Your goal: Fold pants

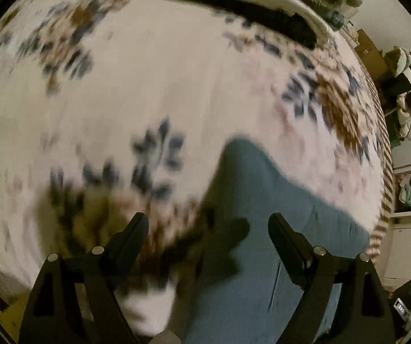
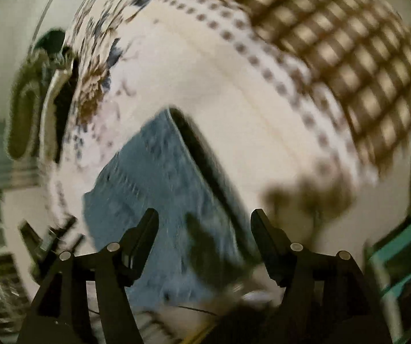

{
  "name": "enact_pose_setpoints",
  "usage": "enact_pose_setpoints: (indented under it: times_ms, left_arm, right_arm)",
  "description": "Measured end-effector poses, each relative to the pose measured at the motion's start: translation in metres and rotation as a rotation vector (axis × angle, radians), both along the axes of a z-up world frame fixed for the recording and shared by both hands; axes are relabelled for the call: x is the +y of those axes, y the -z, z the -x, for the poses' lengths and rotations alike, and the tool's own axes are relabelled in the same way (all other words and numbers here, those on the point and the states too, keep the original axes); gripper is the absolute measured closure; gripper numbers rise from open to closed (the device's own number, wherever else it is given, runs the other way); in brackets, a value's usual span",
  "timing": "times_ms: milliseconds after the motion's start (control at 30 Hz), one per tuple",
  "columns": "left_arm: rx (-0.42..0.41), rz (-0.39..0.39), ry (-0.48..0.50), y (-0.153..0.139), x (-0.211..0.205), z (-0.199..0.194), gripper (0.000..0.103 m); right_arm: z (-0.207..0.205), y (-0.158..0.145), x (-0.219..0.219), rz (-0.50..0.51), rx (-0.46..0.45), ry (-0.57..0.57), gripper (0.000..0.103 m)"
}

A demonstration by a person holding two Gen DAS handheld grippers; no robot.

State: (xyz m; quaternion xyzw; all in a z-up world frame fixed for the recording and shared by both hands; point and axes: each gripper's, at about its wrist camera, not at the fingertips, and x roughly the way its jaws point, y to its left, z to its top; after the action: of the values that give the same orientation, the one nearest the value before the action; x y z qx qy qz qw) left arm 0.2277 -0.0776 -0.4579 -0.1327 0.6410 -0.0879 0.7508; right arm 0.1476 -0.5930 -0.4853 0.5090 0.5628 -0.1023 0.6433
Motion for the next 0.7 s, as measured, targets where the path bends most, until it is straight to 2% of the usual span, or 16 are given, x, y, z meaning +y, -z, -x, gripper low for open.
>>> enact_pose_setpoints:
  times_ms: [133,200,300,433,600,700]
  left_arm:
    - [0.068,0.069,0.021,0.017,-0.007,0.030,0.017]
    - [0.104,0.090,0.038,0.027,-0.014,0.045,0.017]
    - [0.113,0.110,0.063,0.040,-0.021,0.052,0.017]
    - [0.108,0.128,0.078,0.044,-0.025,0.050,0.017]
    - [0.092,0.138,0.098,0.044,-0.023,0.049,0.017]
    - [0.091,0.147,0.093,0.047,-0.019,0.051,0.017]
  right_arm:
    - [0.031,0.028,0.039,-0.164,-0.015,0.041,0.032]
    - [0.032,0.044,0.058,-0.213,-0.020,0.039,0.032]
    - [0.025,0.069,0.084,-0.285,-0.085,0.051,0.031]
    - [0.008,0.088,0.102,-0.246,-0.134,0.051,0.026]
    - [0.017,0.073,0.110,-0.232,-0.228,0.096,0.026]
    - [0.017,0.075,0.113,-0.236,-0.226,0.125,0.027]
